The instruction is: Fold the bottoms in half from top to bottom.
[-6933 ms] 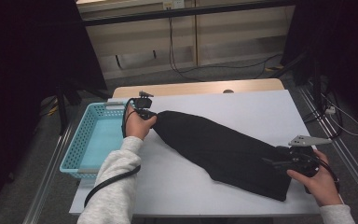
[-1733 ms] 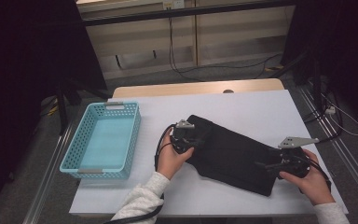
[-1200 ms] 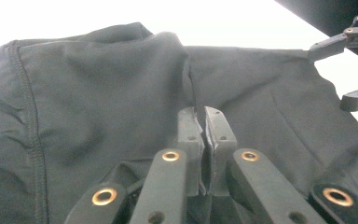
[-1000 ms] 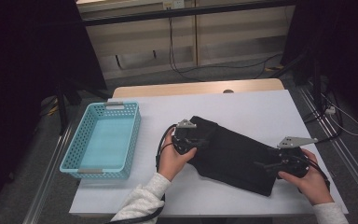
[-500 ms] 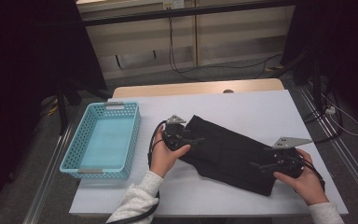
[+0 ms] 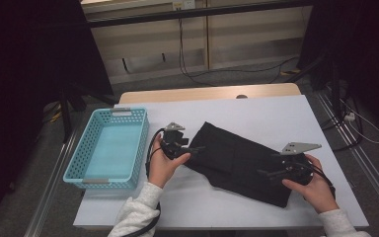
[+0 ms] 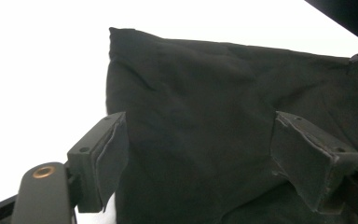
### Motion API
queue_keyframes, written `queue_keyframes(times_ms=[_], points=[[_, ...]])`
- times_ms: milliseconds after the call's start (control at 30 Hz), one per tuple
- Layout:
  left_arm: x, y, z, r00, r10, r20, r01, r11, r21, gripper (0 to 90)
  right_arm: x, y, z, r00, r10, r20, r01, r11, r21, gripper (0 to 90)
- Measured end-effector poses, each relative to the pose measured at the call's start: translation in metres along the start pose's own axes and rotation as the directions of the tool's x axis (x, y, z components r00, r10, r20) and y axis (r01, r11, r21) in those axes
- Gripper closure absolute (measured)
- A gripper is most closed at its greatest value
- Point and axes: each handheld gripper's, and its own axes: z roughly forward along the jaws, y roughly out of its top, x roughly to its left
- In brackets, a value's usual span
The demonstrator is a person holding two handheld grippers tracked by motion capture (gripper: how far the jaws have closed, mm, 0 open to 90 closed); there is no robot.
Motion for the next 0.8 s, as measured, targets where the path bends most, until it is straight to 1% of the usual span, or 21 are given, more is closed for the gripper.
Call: queue_keyframes(times_ms=[200,333,400,533,667,800], points=[[0.005,-0.005,-0.005,0.9999,-0.005,-0.012,0.005,0.9999,0.013,18.1,0.003,0.005,0.006,1.0,-0.007,0.001,0.007,1.0,-0.001,18.3],[0.007,-0.008,-0.007,1.0,-0.009,0.003,0.009,0.9998,0.017,17.4,0.006,0.01,0.011,0.9998,-0.018,-0.01,0.018,1.0,0.005,18.3],[0.008,-0.009,-0.009,1.0,-0.006,-0.006,0.006,0.9998,0.02,17.2,0.007,0.011,0.013,0.9997,-0.02,-0.01,0.02,1.0,0.005,18.2],[0.009,-0.011,-0.012,0.9999,-0.011,-0.001,0.011,0.9998,0.016,16.7,0.008,0.014,0.017,0.9996,-0.024,-0.012,0.024,1.0,0.002,18.2],[0.011,-0.014,-0.015,0.9998,-0.011,-0.016,0.012,0.9995,0.028,16.6,0.011,0.018,0.022,0.9994,-0.032,-0.015,0.032,0.999,0.008,18.2],[0.012,-0.016,-0.018,0.9995,-0.016,-0.028,0.017,0.9996,0.021,16.3,0.014,0.021,0.026,0.9992,-0.038,-0.011,0.038,0.999,0.001,18.3]])
